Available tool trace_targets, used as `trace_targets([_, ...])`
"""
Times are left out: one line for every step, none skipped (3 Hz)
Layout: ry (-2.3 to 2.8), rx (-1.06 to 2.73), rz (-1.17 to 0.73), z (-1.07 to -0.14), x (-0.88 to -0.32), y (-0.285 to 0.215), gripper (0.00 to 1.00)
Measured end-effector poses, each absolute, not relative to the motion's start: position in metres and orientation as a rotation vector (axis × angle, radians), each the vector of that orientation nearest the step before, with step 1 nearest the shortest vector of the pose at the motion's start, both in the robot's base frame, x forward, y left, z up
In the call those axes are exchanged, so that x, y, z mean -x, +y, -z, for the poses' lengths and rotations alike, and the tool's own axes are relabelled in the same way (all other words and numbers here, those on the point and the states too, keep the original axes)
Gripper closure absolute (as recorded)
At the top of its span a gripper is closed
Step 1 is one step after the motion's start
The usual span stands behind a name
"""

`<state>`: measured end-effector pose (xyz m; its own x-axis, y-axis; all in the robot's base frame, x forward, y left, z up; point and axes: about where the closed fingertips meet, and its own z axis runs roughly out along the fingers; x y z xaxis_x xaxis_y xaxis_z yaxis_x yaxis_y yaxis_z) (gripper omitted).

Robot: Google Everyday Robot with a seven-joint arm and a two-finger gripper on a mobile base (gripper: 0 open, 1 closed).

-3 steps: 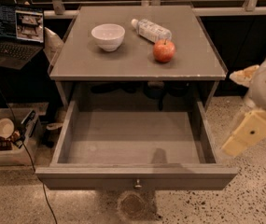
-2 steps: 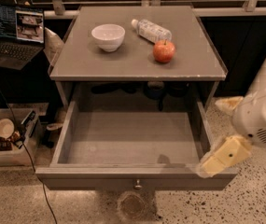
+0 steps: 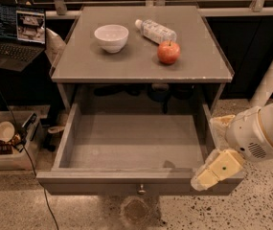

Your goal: Close top drawer

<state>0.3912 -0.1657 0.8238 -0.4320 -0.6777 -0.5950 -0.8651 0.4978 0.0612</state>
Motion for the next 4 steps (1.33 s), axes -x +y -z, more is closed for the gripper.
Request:
trace_targets([2.242, 1.266, -0.494, -0.8238, -0.3912, -0.1657, 0.23])
trace_targets([2.242, 1.266, -0.494, -0.8238, -0.3912, -0.1657, 0.47])
trace_targets([2.242, 1.266, -0.494, -0.8238, -0.3912, -0.1657, 0.78])
trace_targets([2.242, 1.266, -0.494, -0.8238, -0.3912, -0.1657, 0.99])
